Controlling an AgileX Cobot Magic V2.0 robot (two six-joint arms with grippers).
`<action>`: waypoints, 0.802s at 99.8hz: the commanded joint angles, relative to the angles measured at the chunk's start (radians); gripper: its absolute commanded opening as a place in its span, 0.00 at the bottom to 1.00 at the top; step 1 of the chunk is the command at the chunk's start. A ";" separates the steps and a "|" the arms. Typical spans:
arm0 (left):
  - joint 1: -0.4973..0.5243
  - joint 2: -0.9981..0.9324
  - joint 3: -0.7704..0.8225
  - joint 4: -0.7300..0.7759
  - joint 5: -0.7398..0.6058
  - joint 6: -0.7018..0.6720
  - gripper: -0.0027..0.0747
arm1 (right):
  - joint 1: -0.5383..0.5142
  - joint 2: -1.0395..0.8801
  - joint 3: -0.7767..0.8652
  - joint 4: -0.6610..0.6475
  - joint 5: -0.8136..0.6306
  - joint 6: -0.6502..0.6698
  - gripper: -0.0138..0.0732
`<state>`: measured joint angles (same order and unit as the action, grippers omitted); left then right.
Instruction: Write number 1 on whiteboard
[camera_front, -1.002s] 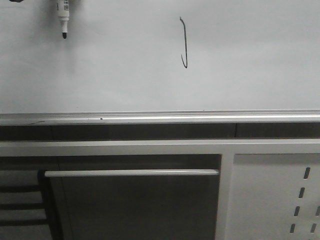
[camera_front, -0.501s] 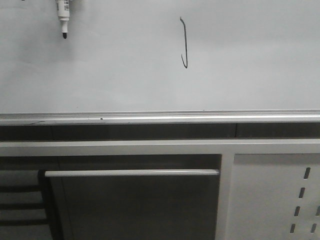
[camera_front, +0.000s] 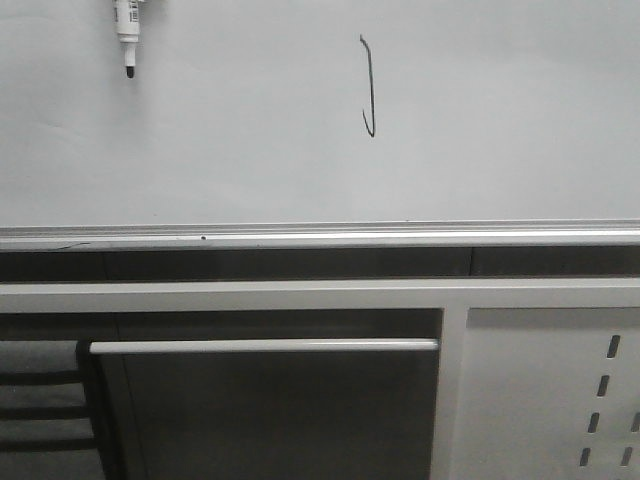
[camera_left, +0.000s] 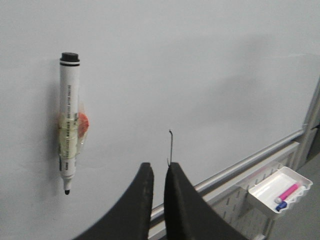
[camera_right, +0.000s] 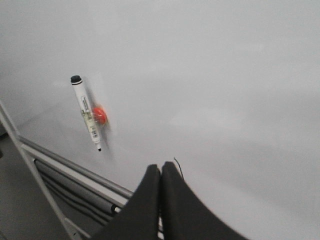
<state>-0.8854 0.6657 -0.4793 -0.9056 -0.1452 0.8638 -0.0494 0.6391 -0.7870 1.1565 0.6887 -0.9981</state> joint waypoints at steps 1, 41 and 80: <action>0.005 -0.064 -0.003 0.016 0.027 0.008 0.01 | -0.006 -0.085 0.040 0.031 -0.088 -0.003 0.08; 0.005 -0.410 0.237 -0.008 -0.056 0.008 0.01 | -0.006 -0.542 0.426 0.035 -0.280 -0.020 0.08; 0.005 -0.514 0.300 -0.009 -0.132 0.011 0.01 | -0.006 -0.591 0.571 0.035 -0.286 -0.020 0.08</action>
<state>-0.8854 0.1427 -0.1542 -0.9204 -0.2171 0.8701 -0.0494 0.0387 -0.2062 1.1565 0.4472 -1.0103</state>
